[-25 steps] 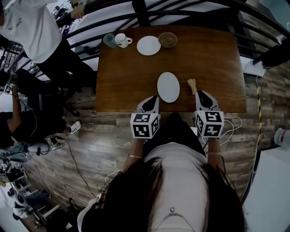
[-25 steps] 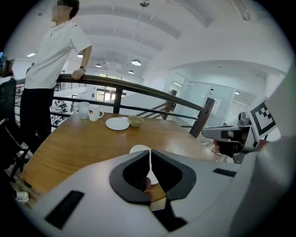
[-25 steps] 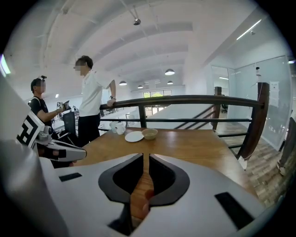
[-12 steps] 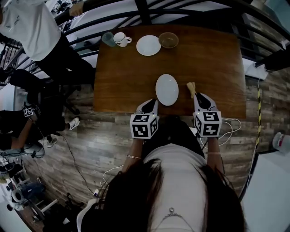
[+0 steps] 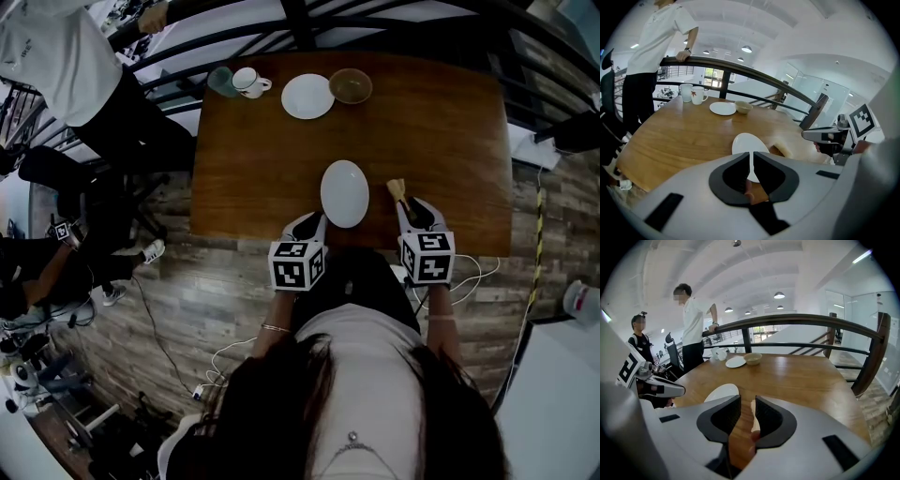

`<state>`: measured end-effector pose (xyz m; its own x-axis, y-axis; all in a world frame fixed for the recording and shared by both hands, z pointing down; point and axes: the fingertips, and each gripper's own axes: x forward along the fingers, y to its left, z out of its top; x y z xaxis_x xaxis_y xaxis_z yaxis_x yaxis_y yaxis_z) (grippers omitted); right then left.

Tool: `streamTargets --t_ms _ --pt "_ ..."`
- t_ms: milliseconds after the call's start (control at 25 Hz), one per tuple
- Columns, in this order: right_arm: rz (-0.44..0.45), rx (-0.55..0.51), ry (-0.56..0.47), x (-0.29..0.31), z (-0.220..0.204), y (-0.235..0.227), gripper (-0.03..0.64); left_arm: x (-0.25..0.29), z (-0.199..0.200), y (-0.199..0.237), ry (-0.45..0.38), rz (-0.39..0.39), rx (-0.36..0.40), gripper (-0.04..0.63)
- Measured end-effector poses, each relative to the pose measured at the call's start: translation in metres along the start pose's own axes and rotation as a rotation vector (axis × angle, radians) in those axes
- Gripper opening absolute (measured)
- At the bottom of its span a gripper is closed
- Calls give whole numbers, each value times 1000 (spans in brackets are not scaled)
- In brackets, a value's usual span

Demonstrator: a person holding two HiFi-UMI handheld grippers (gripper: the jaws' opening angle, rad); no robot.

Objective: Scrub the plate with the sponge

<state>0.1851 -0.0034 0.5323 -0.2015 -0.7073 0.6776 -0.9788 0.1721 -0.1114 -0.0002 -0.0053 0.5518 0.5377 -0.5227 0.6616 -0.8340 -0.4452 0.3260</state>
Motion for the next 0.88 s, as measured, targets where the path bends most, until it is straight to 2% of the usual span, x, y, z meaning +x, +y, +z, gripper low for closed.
streamTargets --t_ms 400,880 --pt "28 16 65 22 -16 -9 122 15 -11 4 59 11 -34 17" --pt "49 14 147 45 -36 -15 146 28 -18 11 109 28 -74 55"
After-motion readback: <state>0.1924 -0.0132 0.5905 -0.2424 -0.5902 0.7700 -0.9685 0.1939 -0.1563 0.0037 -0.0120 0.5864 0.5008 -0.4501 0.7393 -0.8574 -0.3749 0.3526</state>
